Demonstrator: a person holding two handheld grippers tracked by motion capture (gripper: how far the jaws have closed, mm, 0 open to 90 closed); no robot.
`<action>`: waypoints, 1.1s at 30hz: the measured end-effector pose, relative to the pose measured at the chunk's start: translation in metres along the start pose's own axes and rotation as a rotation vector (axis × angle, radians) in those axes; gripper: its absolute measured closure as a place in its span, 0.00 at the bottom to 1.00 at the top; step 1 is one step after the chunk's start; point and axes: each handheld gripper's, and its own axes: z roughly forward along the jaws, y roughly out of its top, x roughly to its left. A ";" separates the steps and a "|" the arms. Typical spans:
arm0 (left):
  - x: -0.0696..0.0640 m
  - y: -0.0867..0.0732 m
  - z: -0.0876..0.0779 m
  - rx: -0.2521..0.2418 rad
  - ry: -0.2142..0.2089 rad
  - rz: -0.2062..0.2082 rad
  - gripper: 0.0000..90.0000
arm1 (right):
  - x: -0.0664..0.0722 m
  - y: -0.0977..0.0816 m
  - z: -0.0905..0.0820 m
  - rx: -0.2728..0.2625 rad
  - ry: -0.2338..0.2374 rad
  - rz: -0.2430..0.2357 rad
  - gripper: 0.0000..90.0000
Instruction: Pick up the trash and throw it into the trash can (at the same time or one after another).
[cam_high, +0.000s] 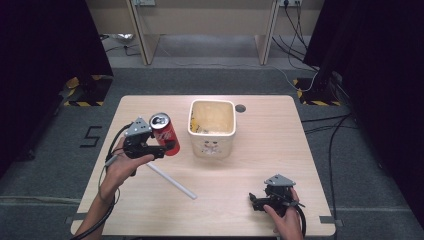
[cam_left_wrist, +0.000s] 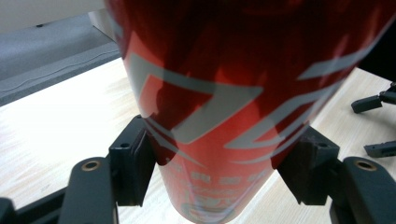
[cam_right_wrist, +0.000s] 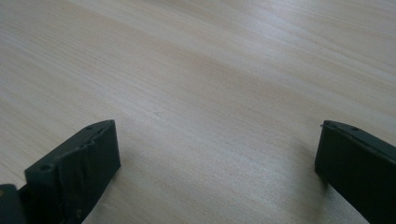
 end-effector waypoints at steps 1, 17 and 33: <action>0.000 0.002 0.000 -0.003 -0.001 0.000 0.38 | 0.000 0.000 0.000 0.000 0.000 -0.001 0.00; 0.006 0.036 0.007 -0.020 -0.034 -0.003 0.38 | 0.000 0.000 0.000 -0.001 0.000 -0.002 0.00; 0.004 0.058 0.024 -0.021 -0.041 -0.002 0.38 | 0.000 0.000 0.000 -0.002 0.003 -0.005 0.00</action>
